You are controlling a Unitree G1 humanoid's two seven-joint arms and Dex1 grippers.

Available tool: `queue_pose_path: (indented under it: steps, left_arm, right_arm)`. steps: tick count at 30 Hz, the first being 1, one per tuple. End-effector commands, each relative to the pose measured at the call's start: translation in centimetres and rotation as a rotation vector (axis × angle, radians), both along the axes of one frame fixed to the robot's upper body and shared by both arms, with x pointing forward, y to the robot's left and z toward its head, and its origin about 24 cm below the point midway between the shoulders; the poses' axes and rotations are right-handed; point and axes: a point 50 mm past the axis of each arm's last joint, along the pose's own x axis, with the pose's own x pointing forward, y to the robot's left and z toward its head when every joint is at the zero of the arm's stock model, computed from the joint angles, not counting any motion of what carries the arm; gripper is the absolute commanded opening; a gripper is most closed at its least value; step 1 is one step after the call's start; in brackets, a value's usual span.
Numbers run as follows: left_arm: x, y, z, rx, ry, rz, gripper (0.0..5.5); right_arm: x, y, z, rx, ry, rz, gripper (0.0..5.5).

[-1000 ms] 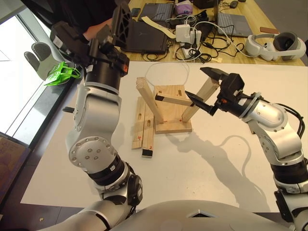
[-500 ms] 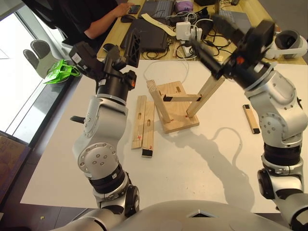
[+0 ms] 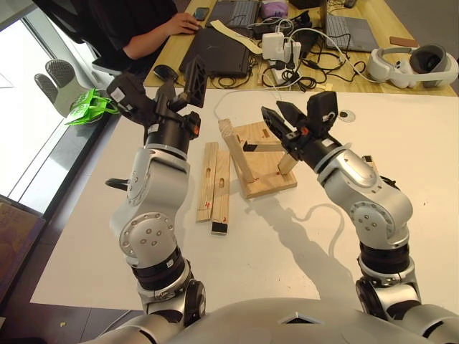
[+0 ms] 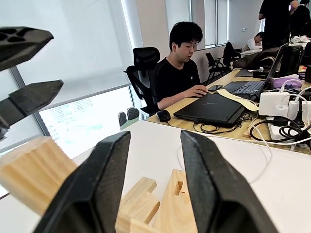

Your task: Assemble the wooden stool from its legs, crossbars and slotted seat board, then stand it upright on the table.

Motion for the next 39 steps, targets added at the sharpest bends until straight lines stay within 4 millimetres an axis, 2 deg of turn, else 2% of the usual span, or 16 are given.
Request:
queue_pose_path:
  steps: [1, 7, 10, 15, 19, 25, 26, 28, 31, 33, 34, 36, 38, 39]
  left_arm:
    - [0.2, 0.0, -0.2, 0.005, 0.017, 0.018, 4.18]
    - [0.2, 0.0, -0.3, 0.009, 0.022, 0.03, 4.18]
    - [0.2, -0.1, -0.3, 0.015, 0.022, 0.029, 4.18]
    - [0.3, -0.1, -0.4, 0.018, 0.023, 0.025, 4.18]
    - [0.4, -0.1, -0.5, 0.023, 0.027, 0.027, 4.18]
    - [0.5, 0.0, -0.5, 0.022, 0.028, 0.025, 4.18]
    - [0.5, 0.0, -0.6, 0.023, 0.029, 0.026, 4.18]
    - [0.5, -0.1, -0.6, 0.022, 0.03, 0.026, 4.18]
    - [0.5, 0.0, -0.5, 0.02, 0.03, 0.031, 4.18]
    - [0.5, 0.0, -0.6, 0.02, 0.033, 0.034, 4.18]
    - [0.5, 0.0, -0.6, 0.019, 0.034, 0.035, 4.18]
    - [0.5, 0.0, -0.6, 0.019, 0.034, 0.038, 4.18]
    - [0.5, 0.1, -0.6, 0.019, 0.034, 0.042, 4.18]
    - [0.5, 0.1, -0.6, 0.019, 0.034, 0.043, 4.18]
  right_arm:
    - [0.3, 1.0, -0.1, 0.004, 0.009, 0.007, 1.9]
    - [-0.2, 0.1, -7.0, -0.411, 0.166, 0.048, 1.9]
    - [-0.2, -0.4, -8.4, -0.502, 0.179, 0.046, 1.9]
    - [0.6, 0.1, -7.0, -0.443, 0.108, 0.038, 1.9]
    - [1.2, 1.5, -1.7, -0.17, -0.094, 0.035, 1.9]
    - [1.7, 1.3, 1.6, 0.108, -0.16, -0.051, 1.9]
    - [1.9, 1.3, 0.9, 0.063, -0.137, -0.068, 1.9]
    - [2.3, 1.2, -1.6, -0.083, -0.043, -0.106, 1.9]
    - [0.8, 1.0, -8.3, -0.424, 0.205, 0.027, 1.9]
    - [-0.3, 0.5, -10.7, -0.563, 0.276, 0.099, 1.9]
    - [-0.5, 0.4, -11.1, -0.591, 0.281, 0.109, 1.9]
    - [-0.2, 0.6, -10.6, -0.584, 0.249, 0.102, 1.9]
    - [0.6, 1.2, -8.8, -0.502, 0.169, 0.072, 1.9]
    - [1.0, 1.8, -7.2, -0.421, 0.109, 0.065, 1.9]
